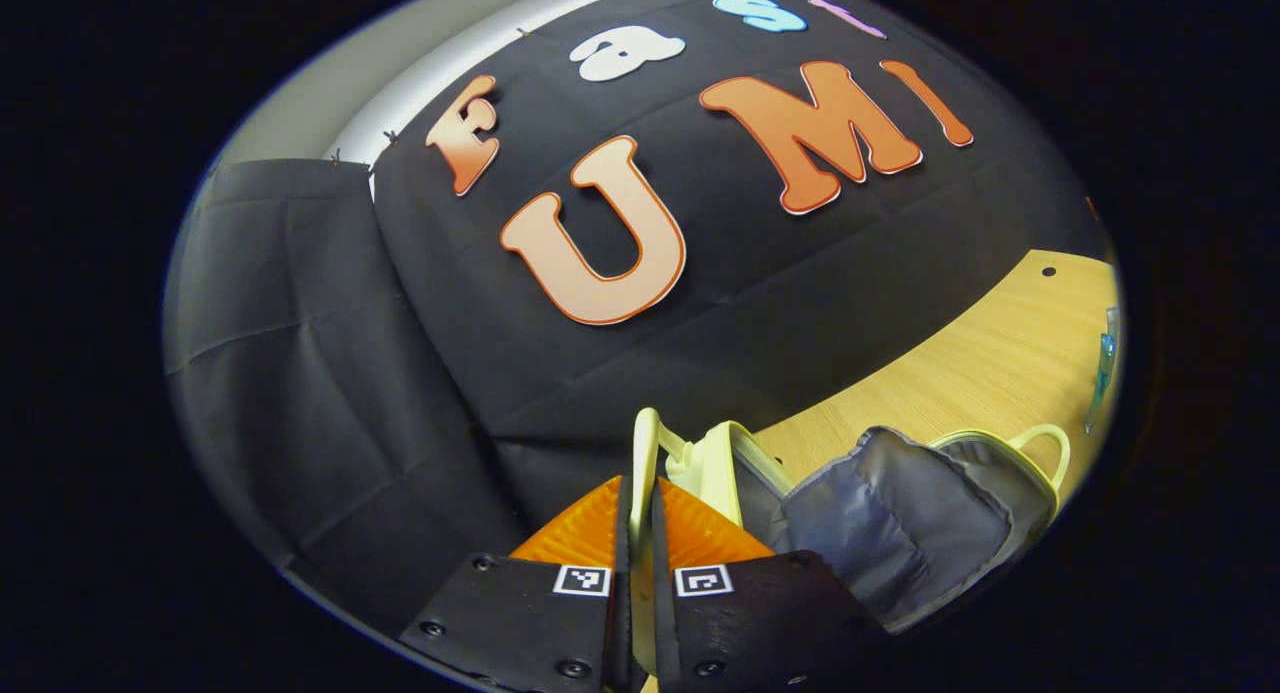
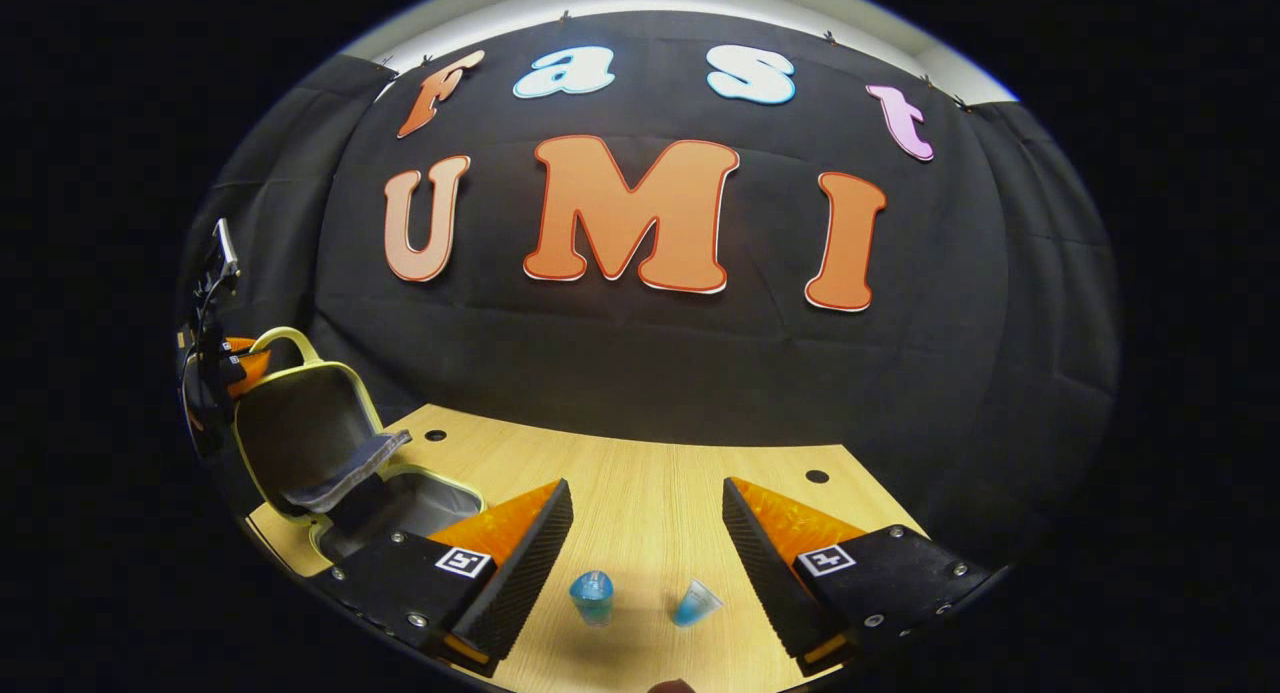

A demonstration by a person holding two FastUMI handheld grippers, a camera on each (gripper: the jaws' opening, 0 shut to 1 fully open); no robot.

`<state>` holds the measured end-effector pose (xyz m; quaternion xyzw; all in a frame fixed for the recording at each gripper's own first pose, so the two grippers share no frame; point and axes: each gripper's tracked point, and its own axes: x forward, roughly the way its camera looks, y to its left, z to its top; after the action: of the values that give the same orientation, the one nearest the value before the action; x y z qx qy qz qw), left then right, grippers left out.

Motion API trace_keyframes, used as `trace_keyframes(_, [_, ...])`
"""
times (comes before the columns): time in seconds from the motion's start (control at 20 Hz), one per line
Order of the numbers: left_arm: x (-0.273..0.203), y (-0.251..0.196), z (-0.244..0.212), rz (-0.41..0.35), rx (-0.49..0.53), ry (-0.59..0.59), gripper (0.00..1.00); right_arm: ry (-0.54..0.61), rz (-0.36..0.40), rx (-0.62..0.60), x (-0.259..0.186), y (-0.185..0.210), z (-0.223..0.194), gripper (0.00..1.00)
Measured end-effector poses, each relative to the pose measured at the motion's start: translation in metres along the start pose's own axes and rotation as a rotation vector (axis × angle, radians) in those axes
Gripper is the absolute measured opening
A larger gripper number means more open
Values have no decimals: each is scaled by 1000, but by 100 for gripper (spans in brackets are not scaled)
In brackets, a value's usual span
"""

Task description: First open the suitcase, pack the skin care products into it, and then close the suitcase.

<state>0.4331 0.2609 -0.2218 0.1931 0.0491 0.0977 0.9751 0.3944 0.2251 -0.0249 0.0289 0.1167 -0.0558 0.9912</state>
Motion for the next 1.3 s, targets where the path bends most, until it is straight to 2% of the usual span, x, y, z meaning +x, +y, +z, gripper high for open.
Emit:
trace_keyframes(0.25, [3, 26, -25, 72, 11, 50, 9, 28, -10, -18, 1, 11, -5, 95])
trace_keyframes(0.35, [2, 41, -32, 122, 48, 61, 14, 34, -10, -17, 1, 13, -4, 95])
trace_keyframes(0.55, [1, 31, -32, 84, 28, 58, 18, 31, -3, 4, -1, 14, 0, 95])
trace_keyframes(0.6, [-1, 29, -31, 73, 17, 50, 35, 30, -4, 7, -2, 13, 0, 96])
trace_keyframes(0.65, [-2, 26, -29, 71, -2, 41, 36, 26, -2, 10, -3, 11, 2, 95])
trace_keyframes(0.7, [-1, 23, -27, 76, -25, 39, 48, 24, -4, 7, -4, 9, 2, 95])
trace_keyframes(0.8, [-5, 9, -21, 69, -78, 31, 65, 17, -9, 1, -7, 0, 3, 95])
trace_keyframes(0.9, [-8, -4, -12, 45, -116, 21, 77, 7, -12, -3, -10, -10, 3, 95])
trace_keyframes(0.95, [-11, -13, -9, 25, -132, 18, 80, 0, -10, -7, -12, -16, 3, 95])
trace_keyframes(1.0, [-14, -23, -4, 4, -150, 9, 87, -1, -8, -15, -13, -22, 1, 95])
trace_keyframes(1.15, [-26, -63, 12, -108, -187, -10, 90, 6, 13, -16, -15, -39, -7, 95])
trace_keyframes(1.25, [-35, -82, 24, -151, -191, -28, 100, 26, 33, -19, -17, -51, -19, 95])
trace_keyframes(1.3, [-37, -92, 30, -173, -206, -41, 96, 40, 43, -24, -18, -56, -25, 99])
